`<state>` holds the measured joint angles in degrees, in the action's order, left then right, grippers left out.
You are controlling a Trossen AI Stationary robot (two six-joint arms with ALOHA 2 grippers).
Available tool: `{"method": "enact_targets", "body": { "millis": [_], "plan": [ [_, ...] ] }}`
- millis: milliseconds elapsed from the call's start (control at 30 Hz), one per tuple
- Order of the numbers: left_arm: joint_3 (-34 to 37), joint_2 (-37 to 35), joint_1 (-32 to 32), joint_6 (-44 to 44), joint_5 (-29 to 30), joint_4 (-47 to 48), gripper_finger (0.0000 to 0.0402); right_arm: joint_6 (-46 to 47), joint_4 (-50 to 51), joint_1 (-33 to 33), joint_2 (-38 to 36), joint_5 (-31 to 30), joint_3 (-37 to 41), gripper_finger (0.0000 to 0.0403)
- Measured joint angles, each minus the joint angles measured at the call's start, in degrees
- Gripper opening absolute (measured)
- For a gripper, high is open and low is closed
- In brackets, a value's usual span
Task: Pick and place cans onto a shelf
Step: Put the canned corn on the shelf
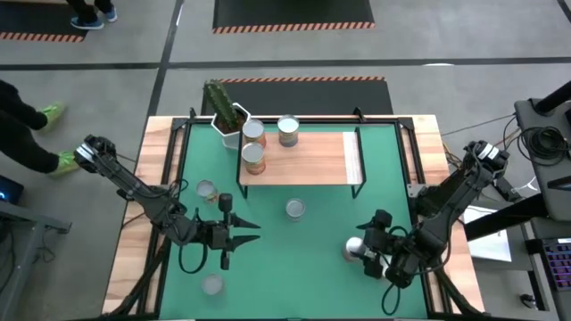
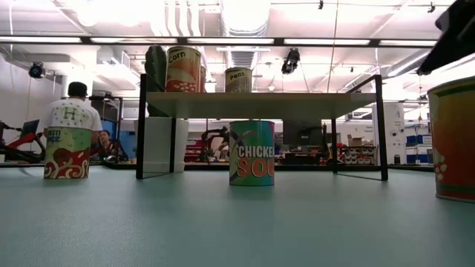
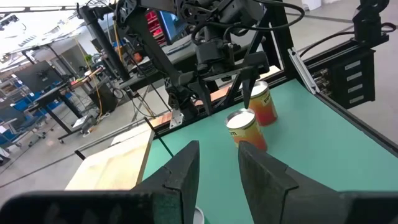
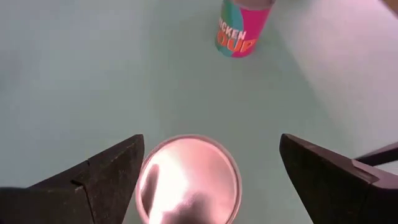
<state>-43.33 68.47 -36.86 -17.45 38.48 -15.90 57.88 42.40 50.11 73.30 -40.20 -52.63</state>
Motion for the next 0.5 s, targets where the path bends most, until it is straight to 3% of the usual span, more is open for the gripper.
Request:
{"method": "enact_targets", "body": {
  "millis": [333, 500],
  "plan": [
    [0.0, 0.0, 0.0, -0.02, 0.0, 0.04, 0.0094, 3.16, -2.19, 1.74, 0.0, 0.78, 1.06, 0.0364],
    [0.0, 0.0, 0.0, -0.02, 0.0, 0.02, 0.0094, -2.15, -5.22, 1.77, 0.0, 1.55, 0.38, 0.0364]
  ]
}}
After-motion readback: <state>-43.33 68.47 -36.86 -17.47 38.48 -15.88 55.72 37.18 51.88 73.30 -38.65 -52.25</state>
